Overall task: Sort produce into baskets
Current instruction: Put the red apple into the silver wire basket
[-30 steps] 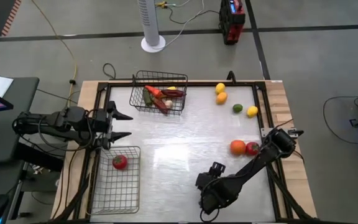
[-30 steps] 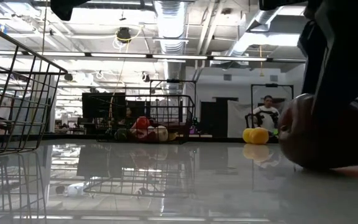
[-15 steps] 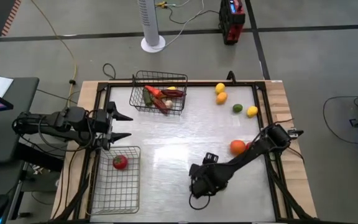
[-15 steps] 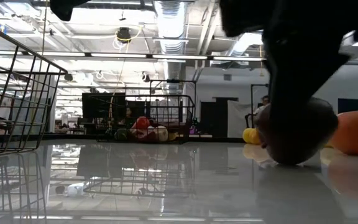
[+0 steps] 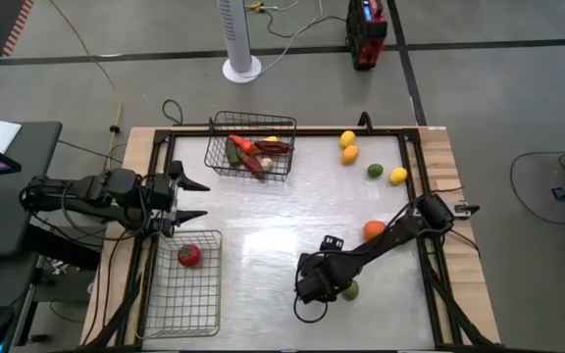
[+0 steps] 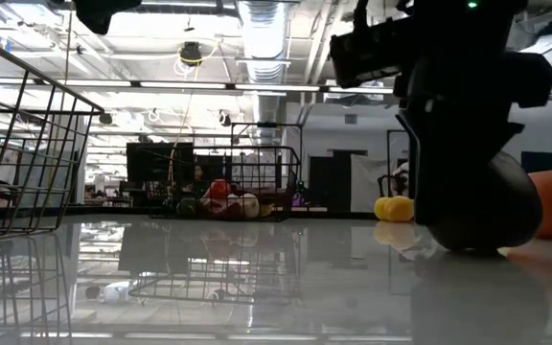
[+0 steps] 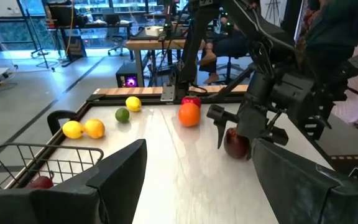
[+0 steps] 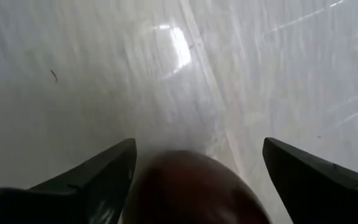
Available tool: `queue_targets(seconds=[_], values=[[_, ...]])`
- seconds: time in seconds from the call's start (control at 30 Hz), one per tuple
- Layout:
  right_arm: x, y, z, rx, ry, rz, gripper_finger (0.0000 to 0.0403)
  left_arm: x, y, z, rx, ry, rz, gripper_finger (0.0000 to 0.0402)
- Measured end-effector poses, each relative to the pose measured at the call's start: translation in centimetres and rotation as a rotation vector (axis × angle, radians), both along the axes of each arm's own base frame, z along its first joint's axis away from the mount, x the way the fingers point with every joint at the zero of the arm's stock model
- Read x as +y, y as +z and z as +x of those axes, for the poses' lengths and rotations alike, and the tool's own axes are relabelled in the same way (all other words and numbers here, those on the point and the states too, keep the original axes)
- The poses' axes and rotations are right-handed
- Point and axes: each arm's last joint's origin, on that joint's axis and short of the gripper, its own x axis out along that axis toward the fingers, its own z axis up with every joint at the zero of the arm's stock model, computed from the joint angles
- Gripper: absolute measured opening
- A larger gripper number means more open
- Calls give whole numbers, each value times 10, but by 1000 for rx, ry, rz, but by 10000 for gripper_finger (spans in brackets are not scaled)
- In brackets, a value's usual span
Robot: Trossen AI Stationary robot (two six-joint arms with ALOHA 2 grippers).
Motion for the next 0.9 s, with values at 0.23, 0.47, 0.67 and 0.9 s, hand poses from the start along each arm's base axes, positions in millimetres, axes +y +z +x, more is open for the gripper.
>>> queue_targets(seconds=[0.23, 0.47, 0.67, 0.9], values=[[1, 7, 2, -8, -5, -1, 377, 0, 0, 0, 0, 0, 0, 279], [5, 37, 13, -100, -28, -21, 378, 0, 0, 0, 0, 0, -1, 279], [8, 41, 6, -80, -129, 13, 392, -2, 0, 0, 3, -52, -17, 279], [22, 39, -13, -39, -186, -22, 397, -2, -1, 0, 10, -61, -17, 279]])
